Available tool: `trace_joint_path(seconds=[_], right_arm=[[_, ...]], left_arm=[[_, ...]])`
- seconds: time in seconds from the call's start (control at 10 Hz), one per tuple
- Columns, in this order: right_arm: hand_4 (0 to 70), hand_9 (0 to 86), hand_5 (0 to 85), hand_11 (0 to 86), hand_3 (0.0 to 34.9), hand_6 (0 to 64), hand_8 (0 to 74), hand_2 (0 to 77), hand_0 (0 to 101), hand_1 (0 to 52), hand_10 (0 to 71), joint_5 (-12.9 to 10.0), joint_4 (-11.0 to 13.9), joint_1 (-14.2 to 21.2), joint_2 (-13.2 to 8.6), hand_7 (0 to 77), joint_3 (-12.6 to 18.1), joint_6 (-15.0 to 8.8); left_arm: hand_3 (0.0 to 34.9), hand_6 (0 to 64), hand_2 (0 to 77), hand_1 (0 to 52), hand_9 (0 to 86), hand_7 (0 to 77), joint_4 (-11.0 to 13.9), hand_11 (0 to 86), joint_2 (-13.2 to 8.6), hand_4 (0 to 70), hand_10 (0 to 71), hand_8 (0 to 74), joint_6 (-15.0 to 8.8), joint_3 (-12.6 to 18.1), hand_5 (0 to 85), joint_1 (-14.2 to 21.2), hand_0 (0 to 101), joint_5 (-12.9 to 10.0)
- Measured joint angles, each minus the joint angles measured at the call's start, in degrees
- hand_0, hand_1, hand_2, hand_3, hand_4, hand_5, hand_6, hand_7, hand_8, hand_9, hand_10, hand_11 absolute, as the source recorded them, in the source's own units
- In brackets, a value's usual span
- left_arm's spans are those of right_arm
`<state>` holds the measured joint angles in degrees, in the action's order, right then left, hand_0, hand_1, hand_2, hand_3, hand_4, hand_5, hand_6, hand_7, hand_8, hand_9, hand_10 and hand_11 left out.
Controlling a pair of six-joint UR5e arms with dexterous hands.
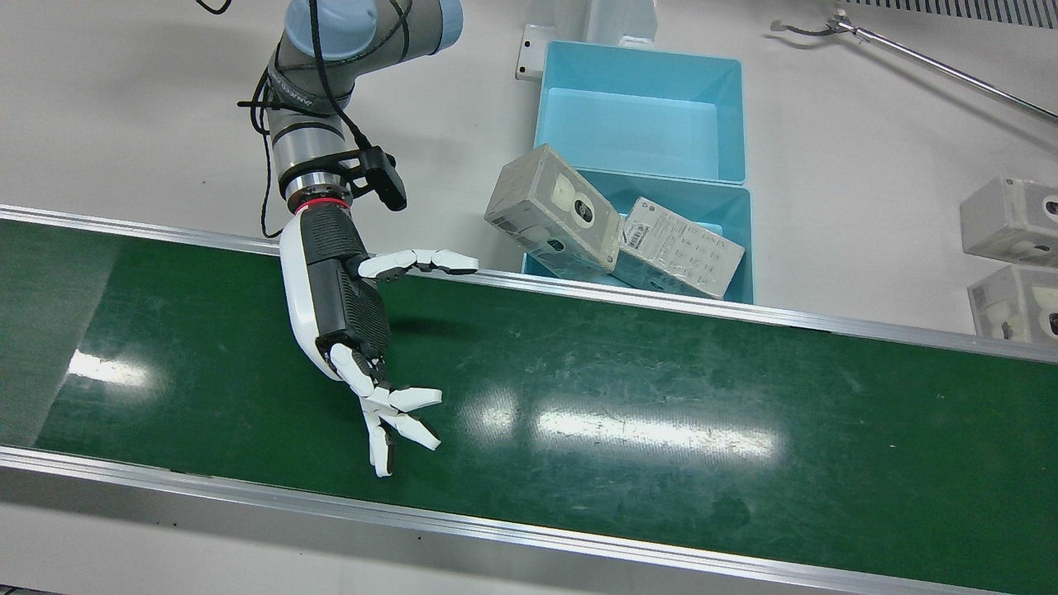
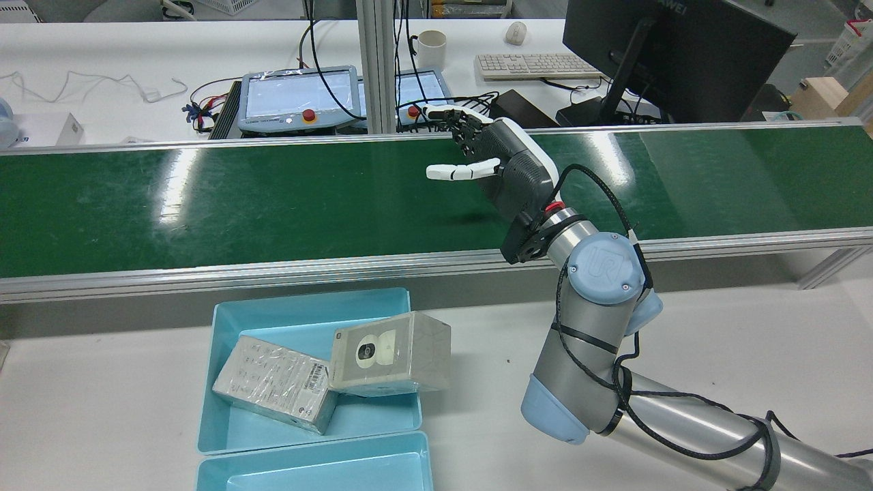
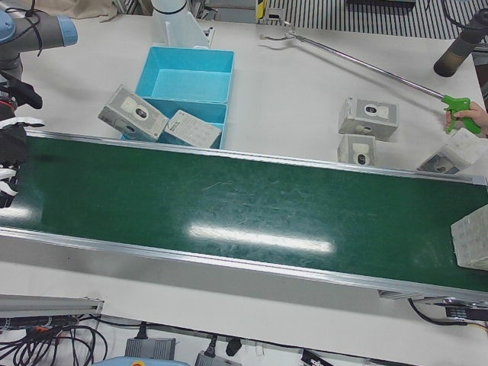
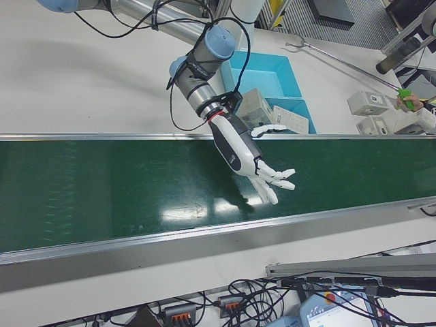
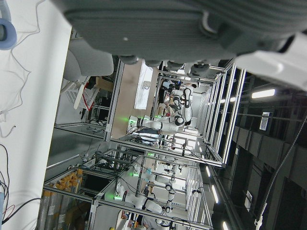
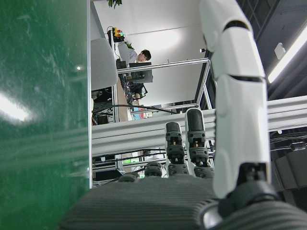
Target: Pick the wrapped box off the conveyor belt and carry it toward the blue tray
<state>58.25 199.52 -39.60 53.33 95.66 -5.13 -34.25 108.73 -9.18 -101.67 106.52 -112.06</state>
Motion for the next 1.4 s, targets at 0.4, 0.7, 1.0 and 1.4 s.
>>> trace_joint_path(seconds=[0.4, 0.7, 1.0, 1.4], right_arm=[[16.9, 3.8, 30.0, 1.1, 1.0, 8.7, 1.6, 16.4, 50, 18.0, 0.0, -0.13, 0.01, -0.09, 0.18, 10.9, -0.07, 0.16], [19.1, 3.8, 31.1, 1.1, 0.0, 10.4, 1.6, 17.5, 50, 18.0, 0.0, -0.25, 0.13, -0.13, 0.18, 12.0, -0.55, 0.23], [19.1, 3.8, 32.2, 1.1, 0.0, 10.4, 1.6, 17.5, 50, 18.5, 0.0, -0.34, 1.02, -0.75, 0.1, 12.0, -1.14, 0.29], [17.5, 4.9, 31.1, 1.1, 0.0, 9.8, 1.6, 17.5, 50, 18.5, 0.0, -0.35, 1.14, -1.14, 0.12, 12.0, -1.78, 0.61]], left_arm=[[0.0, 0.5, 0.5, 0.0, 0.0, 0.5, 0.0, 0.5, 0.0, 0.0, 0.5, 0.5, 0.0, 0.0, 1.1, 0.0, 0, 0.0], [0.0, 0.5, 1.1, 0.0, 0.0, 0.0, 0.0, 0.5, 0.0, 0.0, 0.5, 0.5, 0.0, 0.0, 1.1, 0.0, 0, 0.0], [0.0, 0.5, 0.5, 0.0, 0.0, 0.0, 0.0, 0.5, 0.0, 0.0, 0.5, 0.5, 0.0, 0.0, 1.1, 0.0, 0, 0.0], [0.0, 0.5, 1.1, 0.0, 0.0, 0.0, 0.0, 0.5, 0.0, 0.0, 0.5, 0.5, 0.0, 0.0, 1.1, 0.0, 0, 0.0]])
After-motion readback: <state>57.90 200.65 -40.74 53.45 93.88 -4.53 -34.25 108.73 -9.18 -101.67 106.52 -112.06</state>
